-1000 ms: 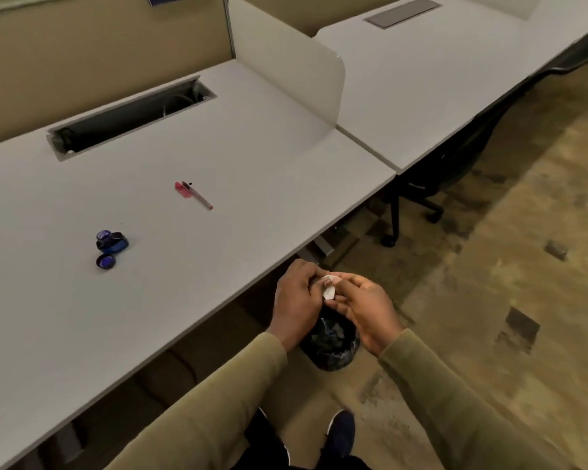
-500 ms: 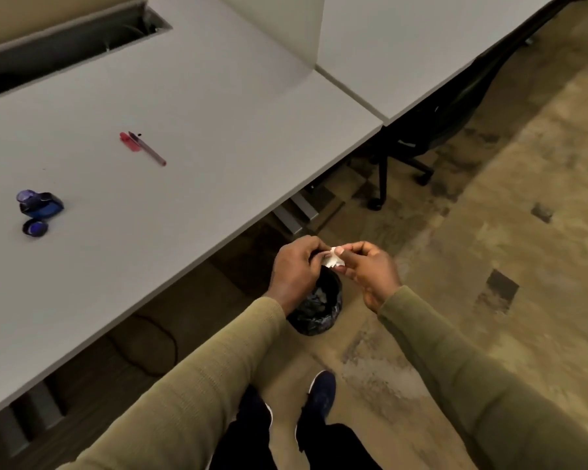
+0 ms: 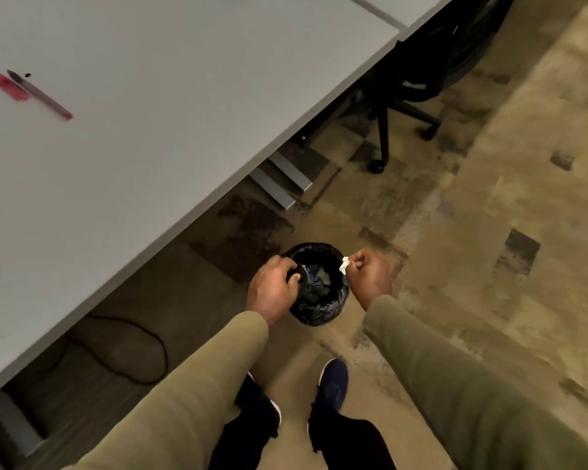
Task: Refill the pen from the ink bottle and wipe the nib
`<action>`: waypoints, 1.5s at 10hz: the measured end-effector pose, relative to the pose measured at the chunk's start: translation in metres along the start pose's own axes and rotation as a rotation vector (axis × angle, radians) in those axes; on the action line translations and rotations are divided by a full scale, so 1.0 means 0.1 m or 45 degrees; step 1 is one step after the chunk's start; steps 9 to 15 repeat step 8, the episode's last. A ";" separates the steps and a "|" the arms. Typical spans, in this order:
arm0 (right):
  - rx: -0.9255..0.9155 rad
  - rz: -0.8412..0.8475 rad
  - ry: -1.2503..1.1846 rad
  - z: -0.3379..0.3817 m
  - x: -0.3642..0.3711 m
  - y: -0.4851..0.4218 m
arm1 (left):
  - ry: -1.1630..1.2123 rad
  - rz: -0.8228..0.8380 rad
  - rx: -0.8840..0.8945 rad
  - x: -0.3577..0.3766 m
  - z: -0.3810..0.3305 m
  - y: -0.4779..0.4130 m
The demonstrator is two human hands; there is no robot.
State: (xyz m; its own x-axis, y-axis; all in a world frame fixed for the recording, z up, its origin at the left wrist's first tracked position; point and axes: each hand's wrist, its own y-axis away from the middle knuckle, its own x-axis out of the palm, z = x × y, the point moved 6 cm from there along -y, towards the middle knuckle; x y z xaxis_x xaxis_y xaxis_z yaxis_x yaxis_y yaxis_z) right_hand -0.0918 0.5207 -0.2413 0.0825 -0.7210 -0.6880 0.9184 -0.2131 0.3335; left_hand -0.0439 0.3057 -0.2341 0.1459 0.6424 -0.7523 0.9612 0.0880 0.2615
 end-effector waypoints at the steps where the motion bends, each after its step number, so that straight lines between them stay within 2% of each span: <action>1: 0.017 0.022 0.041 -0.32 0.32 -0.15 | -0.028 0.058 -0.028 0.37 0.22 -0.09; 4: 0.177 0.043 0.037 -0.97 1.05 -0.60 | 0.089 0.261 -0.130 1.10 0.65 -0.36; 6: 0.261 0.096 0.046 -1.22 1.30 -0.78 | 0.045 0.270 -0.096 1.29 0.81 -0.48; 7: 0.181 0.080 0.066 -1.23 1.31 -0.76 | 0.011 0.239 -0.060 1.30 0.81 -0.49; 8: 0.128 0.063 0.048 -1.19 1.29 -0.71 | 0.116 0.271 -0.093 1.29 0.76 -0.49; 15: 0.128 0.063 0.048 -1.19 1.29 -0.71 | 0.116 0.271 -0.093 1.29 0.76 -0.49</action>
